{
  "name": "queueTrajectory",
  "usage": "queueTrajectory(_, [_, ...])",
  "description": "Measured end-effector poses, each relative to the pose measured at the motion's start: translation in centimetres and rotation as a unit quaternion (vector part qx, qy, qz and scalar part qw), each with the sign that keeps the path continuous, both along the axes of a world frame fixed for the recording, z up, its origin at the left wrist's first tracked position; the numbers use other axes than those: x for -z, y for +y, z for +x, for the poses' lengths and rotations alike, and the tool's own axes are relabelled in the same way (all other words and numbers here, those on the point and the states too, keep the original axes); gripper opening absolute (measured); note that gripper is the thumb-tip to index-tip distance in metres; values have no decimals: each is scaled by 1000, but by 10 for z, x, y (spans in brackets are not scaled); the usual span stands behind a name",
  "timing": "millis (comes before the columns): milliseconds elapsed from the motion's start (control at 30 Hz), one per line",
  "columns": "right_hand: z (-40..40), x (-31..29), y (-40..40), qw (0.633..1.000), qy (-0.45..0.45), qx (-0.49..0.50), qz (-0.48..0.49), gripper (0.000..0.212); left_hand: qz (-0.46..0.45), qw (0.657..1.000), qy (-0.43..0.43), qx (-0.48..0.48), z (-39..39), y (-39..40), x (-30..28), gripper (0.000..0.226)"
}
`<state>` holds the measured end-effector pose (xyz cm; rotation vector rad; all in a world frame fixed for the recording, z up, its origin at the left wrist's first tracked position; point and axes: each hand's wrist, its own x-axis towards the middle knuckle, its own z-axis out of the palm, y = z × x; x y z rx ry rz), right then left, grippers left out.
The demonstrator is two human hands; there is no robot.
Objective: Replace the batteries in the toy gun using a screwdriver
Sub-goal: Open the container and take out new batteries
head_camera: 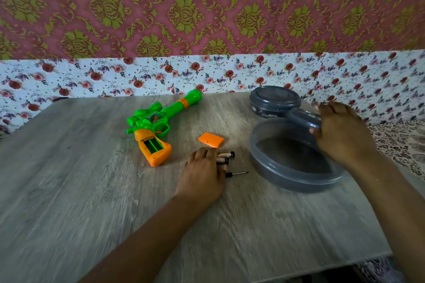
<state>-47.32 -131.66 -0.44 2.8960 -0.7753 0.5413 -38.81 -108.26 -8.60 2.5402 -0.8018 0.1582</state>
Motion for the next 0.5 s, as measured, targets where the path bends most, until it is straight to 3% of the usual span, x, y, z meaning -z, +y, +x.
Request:
queueTrajectory(133, [-4,10,-10,1000,22,22,4,39,31,999,-7,22,1,-2,4,45])
queueTrajectory(500, [-4,12,-1,1000,3,-12,-28,36,73,994,-13,83,10,-14,12,49])
